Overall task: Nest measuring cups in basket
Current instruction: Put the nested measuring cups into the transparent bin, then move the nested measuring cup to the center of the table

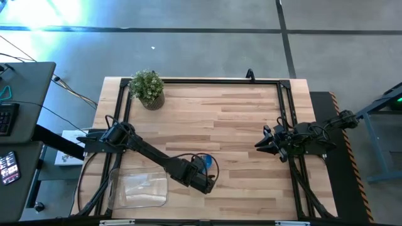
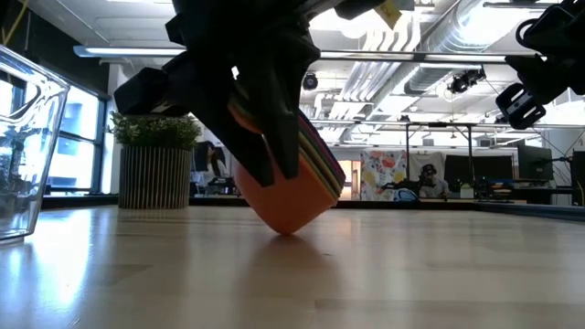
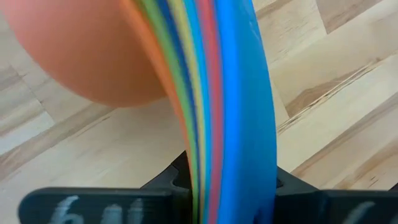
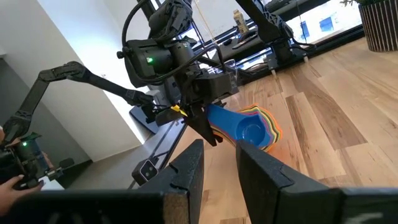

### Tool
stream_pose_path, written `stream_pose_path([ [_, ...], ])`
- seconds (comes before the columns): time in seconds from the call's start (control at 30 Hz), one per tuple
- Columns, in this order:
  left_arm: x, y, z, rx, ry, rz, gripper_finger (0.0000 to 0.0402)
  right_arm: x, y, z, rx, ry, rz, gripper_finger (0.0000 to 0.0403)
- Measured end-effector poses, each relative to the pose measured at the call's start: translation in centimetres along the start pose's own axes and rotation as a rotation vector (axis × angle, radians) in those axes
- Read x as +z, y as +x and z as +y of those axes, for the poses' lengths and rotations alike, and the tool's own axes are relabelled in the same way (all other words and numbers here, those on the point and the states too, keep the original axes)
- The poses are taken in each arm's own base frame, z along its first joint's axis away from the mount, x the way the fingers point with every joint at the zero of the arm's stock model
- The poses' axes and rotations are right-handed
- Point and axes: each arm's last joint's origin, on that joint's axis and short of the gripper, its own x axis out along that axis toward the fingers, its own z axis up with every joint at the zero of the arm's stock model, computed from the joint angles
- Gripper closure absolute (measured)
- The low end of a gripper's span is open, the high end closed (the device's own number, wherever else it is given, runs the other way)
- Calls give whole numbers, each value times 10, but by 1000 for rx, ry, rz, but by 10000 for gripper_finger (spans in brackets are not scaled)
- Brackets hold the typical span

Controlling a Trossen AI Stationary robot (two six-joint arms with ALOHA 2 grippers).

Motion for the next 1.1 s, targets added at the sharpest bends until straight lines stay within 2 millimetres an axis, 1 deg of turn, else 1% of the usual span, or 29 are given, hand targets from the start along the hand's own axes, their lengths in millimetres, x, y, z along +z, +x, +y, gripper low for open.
stream_pose_path([
  [0.17, -3, -1, 0, -3, -34, 0, 338, 0, 0, 0, 0, 0, 0, 316],
  [0.23, -4, -1, 0, -2, -43, -5, 332, 0, 0, 0, 0, 0, 0, 316],
  [0.47, -4, -1, 0, -1, -50, -6, 282, 0, 0, 0, 0, 0, 0, 316],
  [0.6, -4, -1, 0, 0, -50, -6, 265, 0, 0, 0, 0, 0, 0, 316],
  [0.73, -4, 0, 1, 2, -56, -6, 265, 0, 0, 0, 0, 0, 0, 316],
  [0.87, -7, 11, 5, -28, -74, 1, 277, 0, 0, 0, 0, 0, 0, 316],
  [0.97, -7, 12, 2, -71, -107, 6, 283, 0, 0, 0, 0, 0, 0, 316],
  [1.1, -7, 12, 2, -69, -109, -7, 275, 0, 0, 0, 0, 0, 0, 316],
])
